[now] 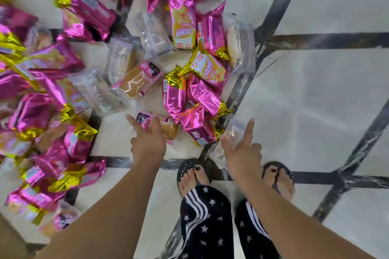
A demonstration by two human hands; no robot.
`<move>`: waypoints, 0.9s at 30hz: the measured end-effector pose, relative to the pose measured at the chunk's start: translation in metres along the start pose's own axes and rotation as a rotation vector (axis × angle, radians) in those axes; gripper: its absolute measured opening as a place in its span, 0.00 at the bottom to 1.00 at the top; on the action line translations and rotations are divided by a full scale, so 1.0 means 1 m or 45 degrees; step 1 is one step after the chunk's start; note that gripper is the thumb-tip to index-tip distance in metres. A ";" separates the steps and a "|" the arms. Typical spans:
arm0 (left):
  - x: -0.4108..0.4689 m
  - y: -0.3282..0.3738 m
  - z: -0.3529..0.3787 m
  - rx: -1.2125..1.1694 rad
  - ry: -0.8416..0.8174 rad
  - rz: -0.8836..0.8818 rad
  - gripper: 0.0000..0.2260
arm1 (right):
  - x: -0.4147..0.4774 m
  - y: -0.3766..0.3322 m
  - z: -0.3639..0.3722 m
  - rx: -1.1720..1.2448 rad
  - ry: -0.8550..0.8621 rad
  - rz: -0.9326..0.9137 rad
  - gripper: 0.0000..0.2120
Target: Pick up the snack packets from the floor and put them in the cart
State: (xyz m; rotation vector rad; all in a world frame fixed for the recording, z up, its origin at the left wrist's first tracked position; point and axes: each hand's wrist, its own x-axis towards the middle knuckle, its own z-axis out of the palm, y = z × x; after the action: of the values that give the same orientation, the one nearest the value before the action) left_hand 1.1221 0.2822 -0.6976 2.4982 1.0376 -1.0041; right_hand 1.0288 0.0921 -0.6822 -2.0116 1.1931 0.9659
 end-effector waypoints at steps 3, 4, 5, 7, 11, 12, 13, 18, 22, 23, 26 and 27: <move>0.020 0.002 0.021 -0.177 0.044 -0.037 0.34 | 0.009 0.008 0.030 0.066 0.054 0.033 0.42; 0.024 0.003 0.025 -0.223 0.062 -0.046 0.34 | 0.013 0.010 0.038 0.088 0.054 0.034 0.42; 0.027 0.004 0.028 -0.261 0.081 -0.055 0.35 | 0.015 0.011 0.041 0.126 0.048 0.029 0.42; 0.031 0.005 0.029 -0.299 0.118 -0.049 0.37 | 0.020 0.012 0.041 0.271 0.043 0.018 0.43; 0.013 0.010 0.014 -0.266 0.102 0.052 0.39 | 0.015 0.009 0.016 0.433 0.071 0.024 0.45; 0.004 0.011 0.006 -0.247 0.084 0.080 0.39 | 0.012 0.008 0.005 0.440 0.091 0.054 0.44; -0.007 0.011 -0.003 -0.224 0.069 0.098 0.38 | 0.007 0.005 -0.008 0.448 0.111 0.077 0.44; -0.070 0.010 -0.065 -0.112 0.038 0.166 0.37 | -0.034 -0.019 -0.085 0.388 0.177 -0.028 0.42; -0.126 0.016 -0.123 -0.062 0.032 0.220 0.38 | -0.083 -0.048 -0.146 0.371 0.213 -0.136 0.43; -0.141 0.019 -0.139 -0.052 0.029 0.244 0.38 | -0.096 -0.056 -0.161 0.370 0.218 -0.158 0.42; -0.187 0.029 -0.190 -0.042 0.044 0.357 0.38 | -0.144 -0.078 -0.209 0.329 0.216 -0.258 0.41; -0.203 0.033 -0.208 -0.043 0.051 0.403 0.38 | -0.162 -0.084 -0.224 0.292 0.202 -0.300 0.41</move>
State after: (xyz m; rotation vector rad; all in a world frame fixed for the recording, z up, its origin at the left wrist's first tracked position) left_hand 1.1464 0.2491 -0.4078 2.5567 0.6338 -0.8370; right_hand 1.1142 0.0264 -0.4143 -2.0149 1.0641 0.5386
